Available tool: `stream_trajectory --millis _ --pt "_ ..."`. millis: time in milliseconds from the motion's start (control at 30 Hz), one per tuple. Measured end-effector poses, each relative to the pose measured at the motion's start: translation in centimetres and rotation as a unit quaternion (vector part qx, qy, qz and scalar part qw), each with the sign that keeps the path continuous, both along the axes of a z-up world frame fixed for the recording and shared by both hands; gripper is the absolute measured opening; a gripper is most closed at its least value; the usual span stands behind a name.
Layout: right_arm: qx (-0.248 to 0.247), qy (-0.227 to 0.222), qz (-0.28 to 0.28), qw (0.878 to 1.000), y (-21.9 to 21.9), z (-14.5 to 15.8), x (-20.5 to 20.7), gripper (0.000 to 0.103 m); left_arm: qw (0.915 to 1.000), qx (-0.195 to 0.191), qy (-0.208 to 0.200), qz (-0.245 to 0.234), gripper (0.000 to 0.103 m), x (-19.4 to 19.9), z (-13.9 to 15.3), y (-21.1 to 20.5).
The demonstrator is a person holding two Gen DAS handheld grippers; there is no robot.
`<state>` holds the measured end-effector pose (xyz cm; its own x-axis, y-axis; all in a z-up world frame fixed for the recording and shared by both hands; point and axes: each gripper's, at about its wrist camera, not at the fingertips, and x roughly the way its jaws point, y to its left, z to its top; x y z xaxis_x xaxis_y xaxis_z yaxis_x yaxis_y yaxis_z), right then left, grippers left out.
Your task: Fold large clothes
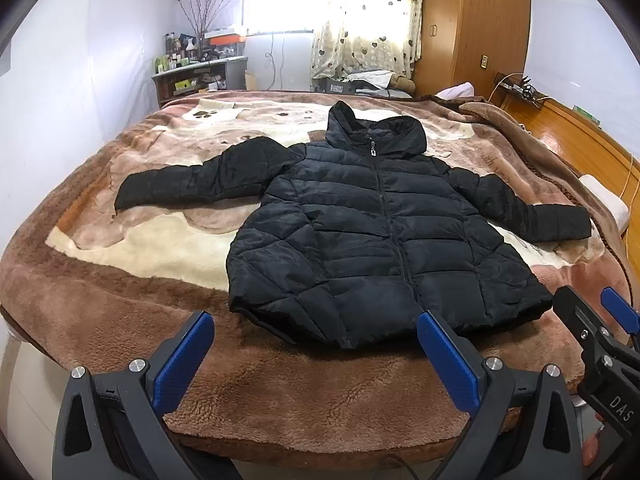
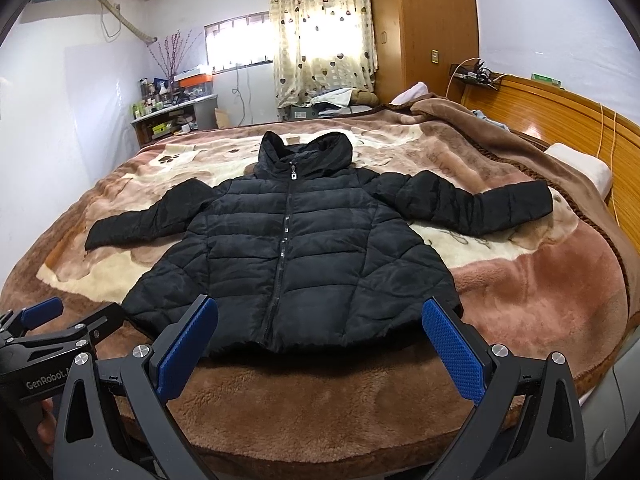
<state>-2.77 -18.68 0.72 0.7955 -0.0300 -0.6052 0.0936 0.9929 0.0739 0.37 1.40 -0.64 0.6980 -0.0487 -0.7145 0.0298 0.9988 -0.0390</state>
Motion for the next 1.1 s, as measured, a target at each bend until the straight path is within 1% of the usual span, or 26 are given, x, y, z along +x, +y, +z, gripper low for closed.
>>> stream_trajectory --millis 233,300,1100 --pt "-0.002 0.001 -0.003 1.0 -0.07 -0.15 -0.04 0.102 1.0 0.002 0.001 0.004 0.103 0.0 -0.11 0.03" --pt "-0.002 0.001 -0.002 1.0 -0.06 -0.2 -0.05 0.102 0.9999 0.013 -0.006 0.005 0.103 -0.14 0.06 -0.23" --pt "-0.004 0.009 -0.005 1.0 -0.07 -0.77 0.28 0.102 0.9999 0.006 0.012 0.005 0.103 0.49 -0.38 0.27"
